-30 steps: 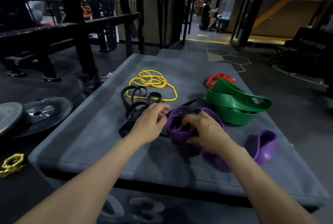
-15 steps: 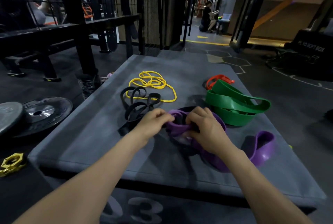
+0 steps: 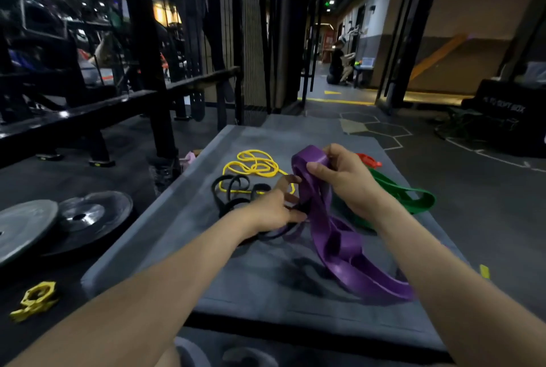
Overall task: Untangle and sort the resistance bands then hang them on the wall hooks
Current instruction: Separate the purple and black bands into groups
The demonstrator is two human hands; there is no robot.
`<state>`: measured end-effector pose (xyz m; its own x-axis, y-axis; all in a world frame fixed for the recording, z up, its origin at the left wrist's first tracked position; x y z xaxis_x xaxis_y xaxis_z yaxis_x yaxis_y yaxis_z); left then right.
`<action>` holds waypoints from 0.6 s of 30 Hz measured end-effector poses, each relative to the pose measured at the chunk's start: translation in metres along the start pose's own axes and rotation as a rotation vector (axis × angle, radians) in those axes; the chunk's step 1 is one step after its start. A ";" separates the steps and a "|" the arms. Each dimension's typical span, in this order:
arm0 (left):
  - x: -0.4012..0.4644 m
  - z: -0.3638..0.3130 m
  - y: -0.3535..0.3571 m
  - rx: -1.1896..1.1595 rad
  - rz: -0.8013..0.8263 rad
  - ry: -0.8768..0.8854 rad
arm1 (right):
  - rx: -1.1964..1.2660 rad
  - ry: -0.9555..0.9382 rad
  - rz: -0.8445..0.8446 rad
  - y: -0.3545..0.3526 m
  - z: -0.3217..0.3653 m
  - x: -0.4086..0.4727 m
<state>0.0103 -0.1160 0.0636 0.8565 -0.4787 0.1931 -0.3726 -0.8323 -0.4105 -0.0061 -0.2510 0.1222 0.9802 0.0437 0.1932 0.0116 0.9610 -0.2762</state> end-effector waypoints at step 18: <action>-0.022 -0.059 -0.130 0.592 -0.511 -0.068 | 0.126 0.083 -0.427 -0.074 0.057 0.003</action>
<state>0.0188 -0.0136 0.1650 0.8976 -0.0421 0.4388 0.3097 -0.6480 -0.6958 -0.0153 -0.3062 0.1963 0.9052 -0.3813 0.1876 0.3995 0.9141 -0.0700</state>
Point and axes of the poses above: each hand's wrist, its own x-axis towards the middle knuckle, its own y-axis out of the palm, z = x × y, the point moved 3 cm from there along x, towards the middle knuckle, and after that the axes turned 10 degrees about y, right-handed, at the moved point
